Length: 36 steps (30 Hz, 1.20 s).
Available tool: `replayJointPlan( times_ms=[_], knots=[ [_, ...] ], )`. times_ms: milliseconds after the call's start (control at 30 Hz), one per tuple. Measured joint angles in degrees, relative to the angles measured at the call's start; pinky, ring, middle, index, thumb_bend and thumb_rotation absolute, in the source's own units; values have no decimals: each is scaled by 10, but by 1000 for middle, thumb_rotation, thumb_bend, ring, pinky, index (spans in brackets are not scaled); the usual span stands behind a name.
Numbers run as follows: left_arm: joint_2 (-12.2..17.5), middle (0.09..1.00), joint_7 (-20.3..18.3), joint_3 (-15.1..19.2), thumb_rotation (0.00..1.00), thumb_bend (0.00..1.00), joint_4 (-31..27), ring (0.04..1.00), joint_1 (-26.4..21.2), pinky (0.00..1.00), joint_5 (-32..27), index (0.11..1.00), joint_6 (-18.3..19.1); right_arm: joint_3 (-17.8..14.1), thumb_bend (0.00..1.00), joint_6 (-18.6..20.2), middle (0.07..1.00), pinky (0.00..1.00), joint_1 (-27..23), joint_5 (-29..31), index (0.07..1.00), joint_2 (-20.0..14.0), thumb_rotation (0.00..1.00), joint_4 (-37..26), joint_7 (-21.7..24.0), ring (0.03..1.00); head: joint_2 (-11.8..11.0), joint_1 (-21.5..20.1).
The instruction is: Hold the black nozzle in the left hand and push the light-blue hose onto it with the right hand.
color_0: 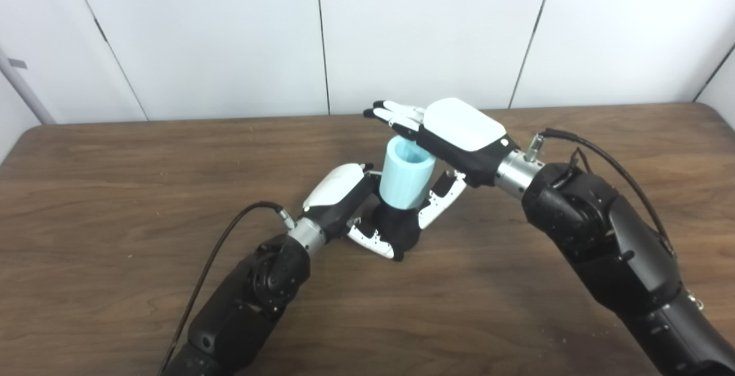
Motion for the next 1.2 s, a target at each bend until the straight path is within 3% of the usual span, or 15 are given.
replayJointPlan(
  times_ms=[167, 233, 433, 733, 1200],
  knots=[
    [0, 491, 0, 0, 0, 525, 2, 610, -2, 992, 0, 484, 0, -29, 749, -22, 1000, 892, 14, 39, 1000, -13, 587, -1, -1, 1000, 0, 2],
    [0, 493, 1, 0, 0, 525, 4, 611, -3, 992, 0, 483, 0, -38, 722, -34, 1000, 909, 16, 62, 1000, -14, 620, -3, -1, 1000, 0, 2],
    [-1, 493, 1, 0, 0, 525, 5, 611, -4, 992, -1, 483, 0, -52, 716, -57, 1000, 937, 11, 121, 1000, -14, 659, -24, 7, 1000, 4, 1],
    [-2, 484, 2, 0, 0, 525, 7, 609, -4, 996, -1, 487, 0, -57, 723, -75, 1000, 939, 10, 161, 1000, -18, 721, -39, 25, 1000, 4, 4],
    [0, 476, 2, 0, 0, 525, 7, 599, -6, 1000, -1, 491, 0, -44, 736, -87, 1000, 935, 14, 208, 956, -57, 747, -37, 97, 1000, 6, 6]
  ],
)
